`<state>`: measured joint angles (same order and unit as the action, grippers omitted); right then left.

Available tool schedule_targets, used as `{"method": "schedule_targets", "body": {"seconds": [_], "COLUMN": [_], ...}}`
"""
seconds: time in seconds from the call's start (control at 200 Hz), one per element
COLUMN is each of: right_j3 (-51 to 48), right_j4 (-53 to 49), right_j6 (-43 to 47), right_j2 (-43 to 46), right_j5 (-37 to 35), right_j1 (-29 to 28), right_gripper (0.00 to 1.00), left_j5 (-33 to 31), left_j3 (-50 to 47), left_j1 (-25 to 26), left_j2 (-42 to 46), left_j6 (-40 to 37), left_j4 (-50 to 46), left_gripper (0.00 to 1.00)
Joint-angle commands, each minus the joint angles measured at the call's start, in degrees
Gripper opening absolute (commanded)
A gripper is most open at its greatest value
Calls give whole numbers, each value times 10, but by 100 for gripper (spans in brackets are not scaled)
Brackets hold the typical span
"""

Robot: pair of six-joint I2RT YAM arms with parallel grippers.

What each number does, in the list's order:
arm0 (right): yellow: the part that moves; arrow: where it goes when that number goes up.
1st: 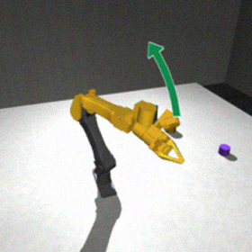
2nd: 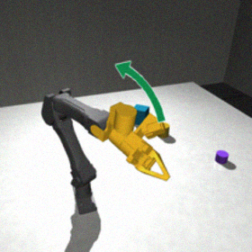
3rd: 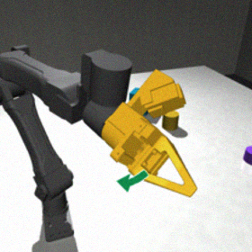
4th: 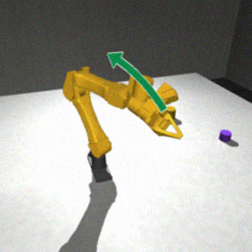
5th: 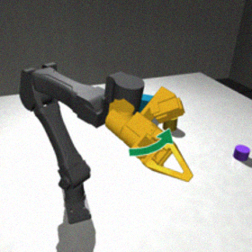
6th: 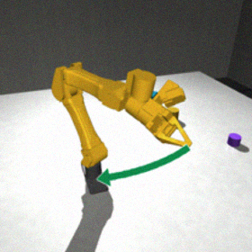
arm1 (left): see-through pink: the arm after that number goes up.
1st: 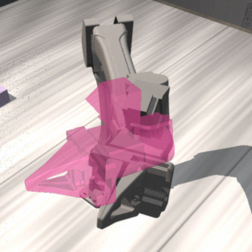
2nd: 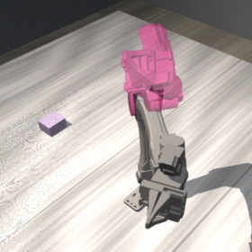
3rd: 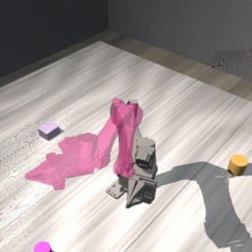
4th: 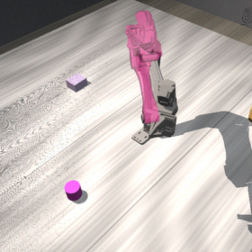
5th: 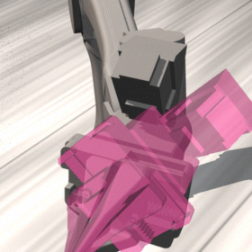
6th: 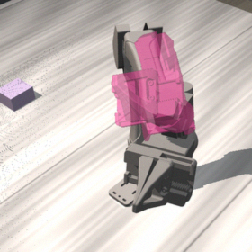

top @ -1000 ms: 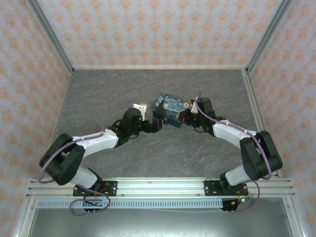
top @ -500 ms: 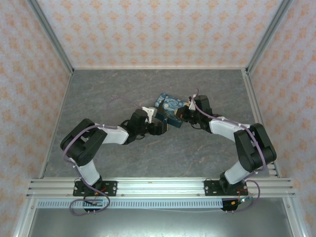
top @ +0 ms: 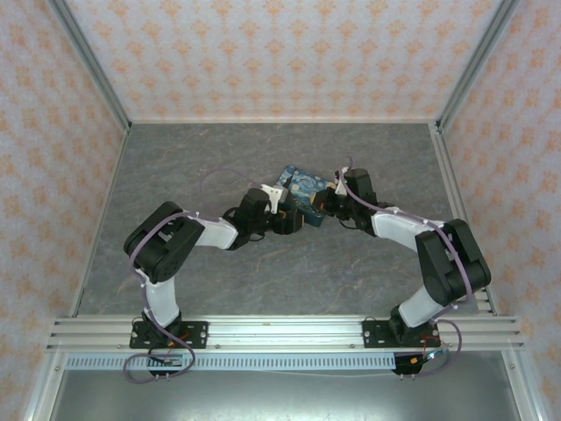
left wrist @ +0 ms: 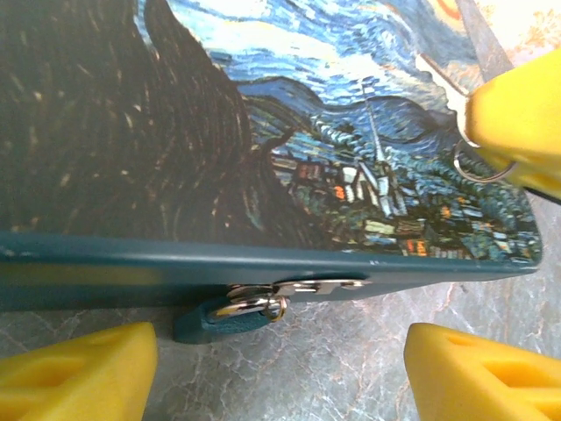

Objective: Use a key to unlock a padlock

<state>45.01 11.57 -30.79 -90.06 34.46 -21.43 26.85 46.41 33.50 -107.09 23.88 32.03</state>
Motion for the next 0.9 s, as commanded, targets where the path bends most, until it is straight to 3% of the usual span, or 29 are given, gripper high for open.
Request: {"method": "schedule_targets", "body": {"seconds": [0.0,0.415,0.896], "right_j3": [0,-6,-7], "right_j4": [-45,-42,-44], "right_j6": [19,24,26], "right_j2": [-2,7,3], "right_j5": [-25,-23,-24], "right_j1": [1,2,2], "right_gripper": [0,0,0], "left_j5": [3,-26,-10], "left_j3": [11,16,39], "left_j1": [-1,-1,-1], "left_j2": [-8,-18,-62], "left_j6": [-26,-79,-72], "left_j4": [26,20,28], "left_gripper": [73,68,59]}}
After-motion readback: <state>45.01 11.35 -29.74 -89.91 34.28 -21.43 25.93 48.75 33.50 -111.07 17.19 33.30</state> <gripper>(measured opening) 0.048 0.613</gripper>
